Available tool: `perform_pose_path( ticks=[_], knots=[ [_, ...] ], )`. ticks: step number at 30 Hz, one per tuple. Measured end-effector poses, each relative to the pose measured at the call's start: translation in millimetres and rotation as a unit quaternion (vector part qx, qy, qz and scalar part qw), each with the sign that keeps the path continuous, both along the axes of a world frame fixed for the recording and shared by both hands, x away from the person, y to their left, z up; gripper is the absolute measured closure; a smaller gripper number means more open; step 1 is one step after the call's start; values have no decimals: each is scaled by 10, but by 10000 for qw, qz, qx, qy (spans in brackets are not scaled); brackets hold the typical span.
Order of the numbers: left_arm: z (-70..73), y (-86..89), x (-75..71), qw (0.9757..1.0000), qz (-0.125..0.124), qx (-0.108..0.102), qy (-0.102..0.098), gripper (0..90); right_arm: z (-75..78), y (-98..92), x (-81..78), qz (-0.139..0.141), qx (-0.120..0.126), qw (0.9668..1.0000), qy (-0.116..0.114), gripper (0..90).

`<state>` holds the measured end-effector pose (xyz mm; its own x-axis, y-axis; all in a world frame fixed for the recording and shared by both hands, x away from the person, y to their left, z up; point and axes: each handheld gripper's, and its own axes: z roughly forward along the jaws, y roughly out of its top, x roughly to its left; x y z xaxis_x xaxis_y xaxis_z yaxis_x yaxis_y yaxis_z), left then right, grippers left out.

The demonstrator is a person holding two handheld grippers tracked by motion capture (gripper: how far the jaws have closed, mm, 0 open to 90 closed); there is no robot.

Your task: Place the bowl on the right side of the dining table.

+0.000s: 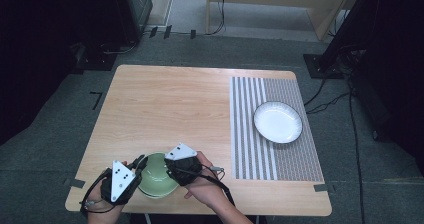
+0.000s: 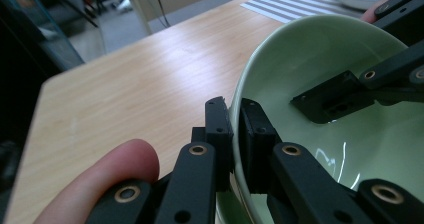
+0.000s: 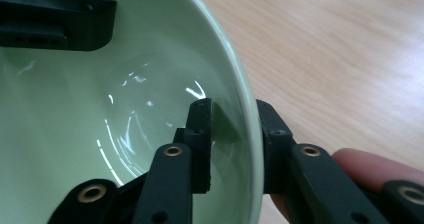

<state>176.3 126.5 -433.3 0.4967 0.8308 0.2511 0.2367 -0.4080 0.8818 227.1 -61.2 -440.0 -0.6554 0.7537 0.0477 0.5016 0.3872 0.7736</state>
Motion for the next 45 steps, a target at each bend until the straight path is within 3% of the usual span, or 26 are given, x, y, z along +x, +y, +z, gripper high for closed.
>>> perform_pose_path(
  ticks=[5, 9, 12, 15, 18, 21, 22, 23, 24, 26, 30, 32, 37, 41, 45],
  knots=[
    [14, 30, -22, 9998, -10, -132, -153, 846, 65, -72, 30, -162, 424, 9988, 167, 830],
    [39, 47, -46, 9993, -75, -283, -228, 843, 120, -78, -35, -186, 401, 9990, -64, 833],
    [57, 88, -51, 9976, -148, -646, -192, 825, 150, -91, -71, -178, 393, 9988, -246, 834],
    [74, 136, -45, 9946, -222, -1004, -123, 772, 177, -103, -96, -204, 425, 9983, -350, 834],
    [83, 217, -33, 9899, -314, -1377, -119, 628, 190, -115, -106, -250, 381, 9980, -444, 834],
    [64, 313, -22, 9812, -498, -1860, -146, 477, 198, -145, -101, -293, 432, 9975, -471, 834],
    [53, 341, -11, 9791, -553, -1953, -98, 441, 203, -159, -97, -305, 444, 9974, -489, 834],
    [53, 341, -11, 9791, -553, -1953, -98, 419, 210, -169, -99, -333, 468, 9972, -485, 834],
    [27, 378, 10, 9759, -653, -2082, -25, 374, 216, -179, -97, -351, 478, 9970, -500, 834],
    [6, 399, 17, 9744, -712, -2130, -41, 332, 228, -199, -96, -374, 496, 9967, -526, 834],
    [-4, 408, 11, 9739, -690, -2159, -119, 211, 255, -244, -85, -434, 547, 9960, -555, 834],
    [-7, 409, 10, 9751, -638, -2118, -169, 138, 264, -265, -81, -476, 553, 9957, -571, 835],
    [-12, 430, 33, 9742, -532, -2195, -8, 9, 275, -304, -77, -522, 578, 9952, -586, 835],
    [-23, 439, 38, 9762, -394, -2135, 6, 0, 286, -339, -66, -570, 618, 9947, -597, 835],
    [-32, 447, 35, 9758, -389, -2152, -21, 0, 295, -368, -56, -611, 617, 9945, -594, 835]
  ],
)
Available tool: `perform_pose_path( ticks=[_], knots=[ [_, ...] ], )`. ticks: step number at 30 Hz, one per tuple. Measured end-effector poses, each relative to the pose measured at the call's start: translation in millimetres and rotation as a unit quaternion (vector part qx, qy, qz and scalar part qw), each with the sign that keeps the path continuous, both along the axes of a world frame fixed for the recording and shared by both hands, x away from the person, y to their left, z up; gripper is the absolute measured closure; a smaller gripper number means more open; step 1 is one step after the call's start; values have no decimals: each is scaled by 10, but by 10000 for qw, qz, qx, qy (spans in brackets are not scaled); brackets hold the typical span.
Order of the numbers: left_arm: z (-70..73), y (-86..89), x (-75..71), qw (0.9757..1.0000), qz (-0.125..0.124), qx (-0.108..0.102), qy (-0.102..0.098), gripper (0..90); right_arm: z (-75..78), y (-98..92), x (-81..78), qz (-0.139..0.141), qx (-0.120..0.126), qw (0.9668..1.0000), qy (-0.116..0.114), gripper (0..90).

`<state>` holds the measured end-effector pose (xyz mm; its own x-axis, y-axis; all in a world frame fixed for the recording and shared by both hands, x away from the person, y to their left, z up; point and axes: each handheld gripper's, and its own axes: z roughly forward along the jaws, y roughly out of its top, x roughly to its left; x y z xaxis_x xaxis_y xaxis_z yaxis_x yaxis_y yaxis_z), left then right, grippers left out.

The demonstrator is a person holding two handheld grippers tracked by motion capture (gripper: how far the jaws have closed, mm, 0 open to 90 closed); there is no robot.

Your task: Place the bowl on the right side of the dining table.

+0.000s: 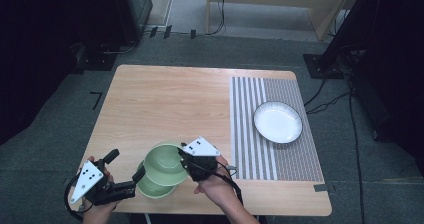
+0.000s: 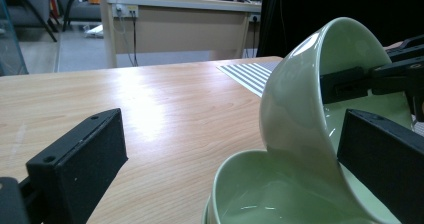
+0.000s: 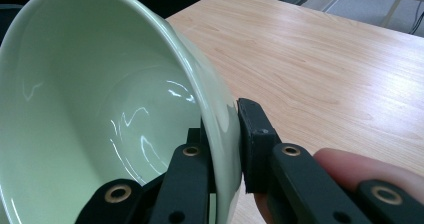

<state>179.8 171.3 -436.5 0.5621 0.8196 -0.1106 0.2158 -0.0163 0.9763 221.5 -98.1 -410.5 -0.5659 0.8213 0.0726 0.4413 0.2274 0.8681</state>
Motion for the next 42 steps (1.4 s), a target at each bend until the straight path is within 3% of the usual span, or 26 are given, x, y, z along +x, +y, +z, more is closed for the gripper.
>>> perform_pose_path(
  ticks=[3, 8, 14, 20, 29, 32, 36, 42],
  knots=[
    [-9, 14, -2, 10000, -13, 30, 53, 0, 7, -22, 5, -25, 56, 10000, 1, 835],
    [-32, 74, -23, 10000, 1, -44, -60, 0, 15, -54, 8, -52, 47, 10000, -24, 835],
    [-67, 205, -14, 9997, 213, -12, -116, 0, 35, -115, 13, -129, 82, 9999, -44, 835],
    [-111, 318, 31, 9987, 508, -26, -38, 0, 52, -182, 18, -194, 114, 9997, -53, 836],
    [-233, 435, 137, 9958, 863, 103, 287, 0, 72, -248, 31, -259, 162, 9995, -45, 836],
    [-299, 482, 187, 9933, 1033, 216, 474, 0, 72, -279, 34, -286, 173, 9994, -35, 836],
    [-411, 533, 256, 9871, 1347, 506, 706, 0, 68, -339, 39, -337, 183, 9993, -21, 836],
    [-583, 636, 389, 9739, 1641, 756, 1373, 0, 71, -479, 56, -458, 227, 9987, 14, 836]
  ],
)
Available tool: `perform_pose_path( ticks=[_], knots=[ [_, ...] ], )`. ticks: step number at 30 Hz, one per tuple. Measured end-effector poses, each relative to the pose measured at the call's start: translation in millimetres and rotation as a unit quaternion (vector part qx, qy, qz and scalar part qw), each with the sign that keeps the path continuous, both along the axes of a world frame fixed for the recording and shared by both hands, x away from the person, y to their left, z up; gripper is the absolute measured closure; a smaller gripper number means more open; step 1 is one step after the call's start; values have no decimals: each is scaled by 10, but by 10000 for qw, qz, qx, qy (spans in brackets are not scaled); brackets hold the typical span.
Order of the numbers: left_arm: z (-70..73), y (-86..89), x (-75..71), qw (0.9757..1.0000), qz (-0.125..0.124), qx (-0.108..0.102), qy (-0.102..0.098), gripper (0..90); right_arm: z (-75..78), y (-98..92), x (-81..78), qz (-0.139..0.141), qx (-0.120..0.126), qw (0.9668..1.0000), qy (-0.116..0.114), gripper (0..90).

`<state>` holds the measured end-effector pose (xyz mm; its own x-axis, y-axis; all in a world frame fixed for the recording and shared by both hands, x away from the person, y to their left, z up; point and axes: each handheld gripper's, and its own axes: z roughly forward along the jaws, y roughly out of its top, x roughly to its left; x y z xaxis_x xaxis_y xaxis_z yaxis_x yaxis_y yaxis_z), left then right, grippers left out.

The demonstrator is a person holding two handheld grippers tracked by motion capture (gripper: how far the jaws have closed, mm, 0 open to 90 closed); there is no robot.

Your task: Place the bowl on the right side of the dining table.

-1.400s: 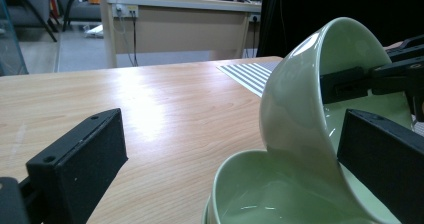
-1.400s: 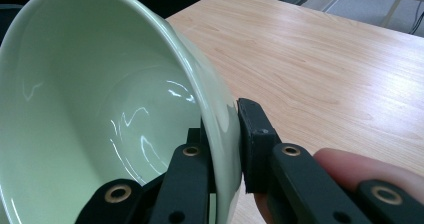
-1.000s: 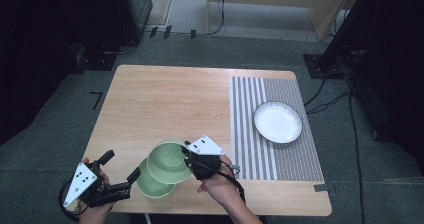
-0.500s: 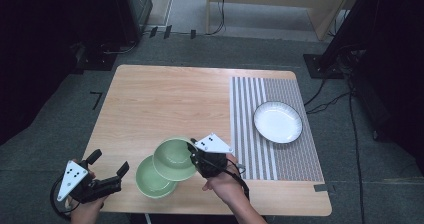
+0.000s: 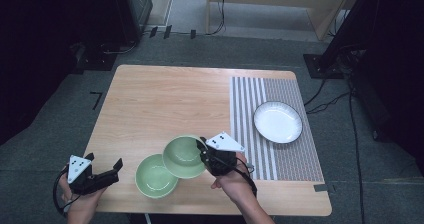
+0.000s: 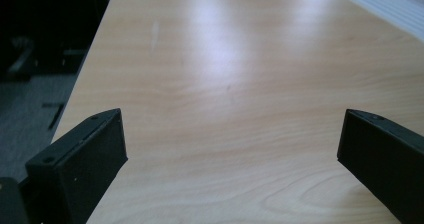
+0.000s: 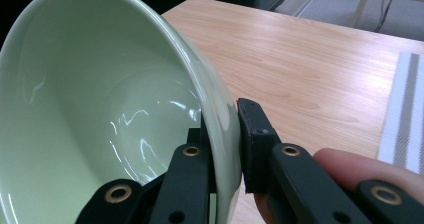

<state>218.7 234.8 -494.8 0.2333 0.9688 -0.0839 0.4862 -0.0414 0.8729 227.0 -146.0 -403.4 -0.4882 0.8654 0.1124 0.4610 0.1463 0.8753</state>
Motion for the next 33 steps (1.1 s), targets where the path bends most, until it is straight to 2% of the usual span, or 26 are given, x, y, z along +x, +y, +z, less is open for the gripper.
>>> perform_pose_path(
  ticks=[6, 11, 16, 20, 22, 33],
  knots=[
    [-162, 19, 99, 9983, 30, 225, 533, 0, 41, -167, 48, -168, 114, 9998, 2, 836],
    [-205, -11, 132, 9966, -22, 341, 752, 0, 89, -276, 73, -270, 192, 9994, -33, 836],
    [-216, -10, 158, 9953, 3, 325, 917, 0, 139, -368, 83, -379, 268, 9989, -82, 836],
    [-232, -23, 191, 9919, -5, 462, 1181, 0, 160, -453, 109, -481, 325, 9983, -100, 836],
    [-236, -30, 202, 9907, -7, 525, 1253, 0, 166, -497, 125, -552, 360, 9978, -92, 837],
    [-244, -68, 208, 9890, 2, 731, 1283, 0, 213, -755, 195, -847, 487, 9951, -115, 837]
  ],
)
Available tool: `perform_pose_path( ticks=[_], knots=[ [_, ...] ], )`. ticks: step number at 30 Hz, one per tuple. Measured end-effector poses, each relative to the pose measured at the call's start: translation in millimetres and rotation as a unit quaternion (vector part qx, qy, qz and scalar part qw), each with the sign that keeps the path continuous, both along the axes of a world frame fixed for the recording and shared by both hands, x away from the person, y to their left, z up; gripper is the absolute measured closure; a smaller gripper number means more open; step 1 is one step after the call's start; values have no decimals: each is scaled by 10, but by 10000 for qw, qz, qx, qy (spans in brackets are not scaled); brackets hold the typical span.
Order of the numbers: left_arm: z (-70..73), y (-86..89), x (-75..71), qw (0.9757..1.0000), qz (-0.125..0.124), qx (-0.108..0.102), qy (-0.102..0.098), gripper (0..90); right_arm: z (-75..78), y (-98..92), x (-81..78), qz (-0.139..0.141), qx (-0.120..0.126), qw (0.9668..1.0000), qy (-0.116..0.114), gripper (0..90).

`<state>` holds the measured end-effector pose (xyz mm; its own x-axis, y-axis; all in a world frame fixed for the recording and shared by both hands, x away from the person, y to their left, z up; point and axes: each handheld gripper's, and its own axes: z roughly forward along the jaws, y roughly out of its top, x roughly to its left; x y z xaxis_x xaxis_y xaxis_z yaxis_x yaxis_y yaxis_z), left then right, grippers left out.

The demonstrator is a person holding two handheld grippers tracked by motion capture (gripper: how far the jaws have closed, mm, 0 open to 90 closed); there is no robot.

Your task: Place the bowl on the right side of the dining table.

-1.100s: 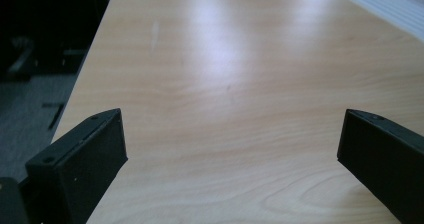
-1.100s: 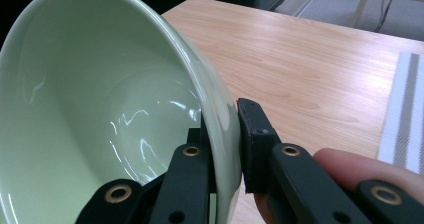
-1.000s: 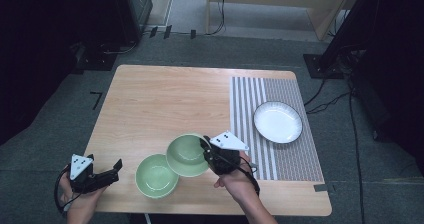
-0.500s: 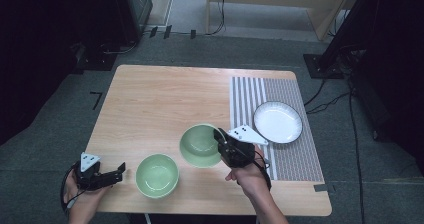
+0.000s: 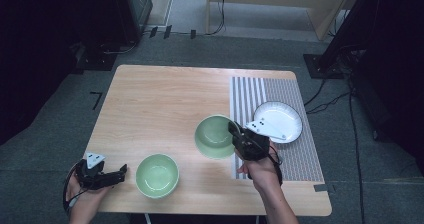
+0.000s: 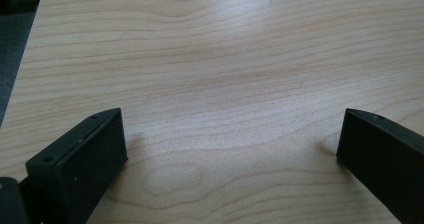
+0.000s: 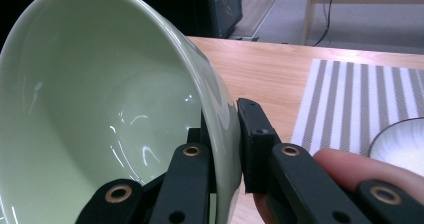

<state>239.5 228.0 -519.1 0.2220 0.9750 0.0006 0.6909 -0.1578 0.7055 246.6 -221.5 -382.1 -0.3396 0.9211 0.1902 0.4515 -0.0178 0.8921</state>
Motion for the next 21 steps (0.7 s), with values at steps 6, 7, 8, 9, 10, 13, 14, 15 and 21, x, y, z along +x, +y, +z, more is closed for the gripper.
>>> perform_pose_path(
  ticks=[6, 7, 8, 9, 10, 13, 14, 15, 21],
  knots=[
    [-1, -1, 0, 10000, 3, -4, -5, 0, -4, -113, 42, -142, 74, 9999, 28, 837],
    [0, -1, 0, 10000, 4, -2, -4, 0, -9, -129, 51, -164, 86, 9998, 37, 837],
    [-1, -1, 0, 10000, 3, -3, -4, 0, -12, -141, 56, -187, 90, 9998, 54, 837],
    [-1, -1, 0, 10000, 4, -4, -6, 0, -18, -162, 66, -205, 94, 9997, 64, 837],
    [-1, -1, 0, 10000, 4, -3, -4, 0, -22, -177, 72, -234, 104, 9996, 79, 837],
    [-1, -1, 0, 10000, 5, -5, -9, 0, -37, -230, 95, -324, 139, 9993, 86, 837],
    [-1, -1, 1, 10000, 4, -5, -9, 0, -43, -256, 104, -360, 142, 9992, 97, 837],
    [-2, -1, 1, 10000, 5, -4, -10, 0, -46, -268, 109, -389, 162, 9991, 108, 837],
    [-1, 0, 1, 10000, 2, 1, -8, 0, -83, -401, 160, -533, 224, 9982, 187, 838]
  ],
)
